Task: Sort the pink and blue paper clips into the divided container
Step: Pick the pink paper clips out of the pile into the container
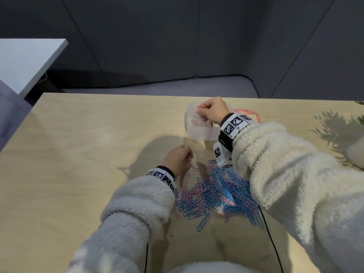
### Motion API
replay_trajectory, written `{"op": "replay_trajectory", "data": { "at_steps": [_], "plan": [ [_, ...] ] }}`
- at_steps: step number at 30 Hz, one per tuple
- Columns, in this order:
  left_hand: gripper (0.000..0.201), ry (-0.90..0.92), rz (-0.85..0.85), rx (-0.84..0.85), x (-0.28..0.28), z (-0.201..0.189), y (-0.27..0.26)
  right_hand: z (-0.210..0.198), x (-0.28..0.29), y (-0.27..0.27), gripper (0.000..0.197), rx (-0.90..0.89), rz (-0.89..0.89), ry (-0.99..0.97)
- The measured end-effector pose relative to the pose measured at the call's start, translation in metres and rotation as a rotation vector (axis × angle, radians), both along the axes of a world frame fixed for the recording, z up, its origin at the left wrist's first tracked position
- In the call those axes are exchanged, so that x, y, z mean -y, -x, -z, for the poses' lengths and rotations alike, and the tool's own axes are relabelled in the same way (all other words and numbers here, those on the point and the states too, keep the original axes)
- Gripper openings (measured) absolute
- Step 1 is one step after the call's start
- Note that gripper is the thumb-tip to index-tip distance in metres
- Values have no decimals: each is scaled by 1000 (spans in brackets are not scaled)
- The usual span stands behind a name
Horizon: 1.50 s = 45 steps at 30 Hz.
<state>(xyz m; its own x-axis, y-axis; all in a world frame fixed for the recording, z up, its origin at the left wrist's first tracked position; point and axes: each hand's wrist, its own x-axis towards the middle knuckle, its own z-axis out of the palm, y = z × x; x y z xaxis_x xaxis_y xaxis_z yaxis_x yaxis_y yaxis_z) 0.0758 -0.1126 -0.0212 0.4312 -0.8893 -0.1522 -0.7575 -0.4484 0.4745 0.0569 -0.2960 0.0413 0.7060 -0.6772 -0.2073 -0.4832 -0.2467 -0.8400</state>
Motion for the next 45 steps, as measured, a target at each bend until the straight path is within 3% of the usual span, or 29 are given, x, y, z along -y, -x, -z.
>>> {"op": "replay_trajectory", "data": {
  "at_steps": [3,7,12,18,21,26,28,31,35,39,41,45],
  "plan": [
    [13,192,-44,-9,11,-21,-11,0,2,6,14,-13,-25,45],
    [14,369,-137,42,40,-47,-27,0,3,18,18,117,38,75],
    [26,135,-146,68,72,-55,-42,10,-10,42,20,195,47,103],
    [27,252,-121,-8,54,-49,-37,20,-40,66,21,123,-69,174],
    [21,311,-171,45,18,-36,-38,33,-58,75,21,13,-249,227],
    [14,-68,-229,-28,-49,-3,-34,56,-93,73,24,-218,-586,273],
    [11,-124,-270,-80,-61,6,-31,62,-107,68,23,-265,-706,339],
    [9,-106,-300,-81,-68,16,-30,71,-116,67,23,-274,-779,434],
    [10,-44,-378,-17,-74,22,-33,76,-103,80,25,-295,-720,446],
    [15,-24,-261,6,-73,21,-26,71,-97,87,26,-269,-678,488],
    [20,-75,-195,28,-69,21,-22,68,-110,84,27,-232,-749,512],
    [19,-60,-278,54,-65,19,-24,74,-143,82,26,-204,-971,650]
  ]
}}
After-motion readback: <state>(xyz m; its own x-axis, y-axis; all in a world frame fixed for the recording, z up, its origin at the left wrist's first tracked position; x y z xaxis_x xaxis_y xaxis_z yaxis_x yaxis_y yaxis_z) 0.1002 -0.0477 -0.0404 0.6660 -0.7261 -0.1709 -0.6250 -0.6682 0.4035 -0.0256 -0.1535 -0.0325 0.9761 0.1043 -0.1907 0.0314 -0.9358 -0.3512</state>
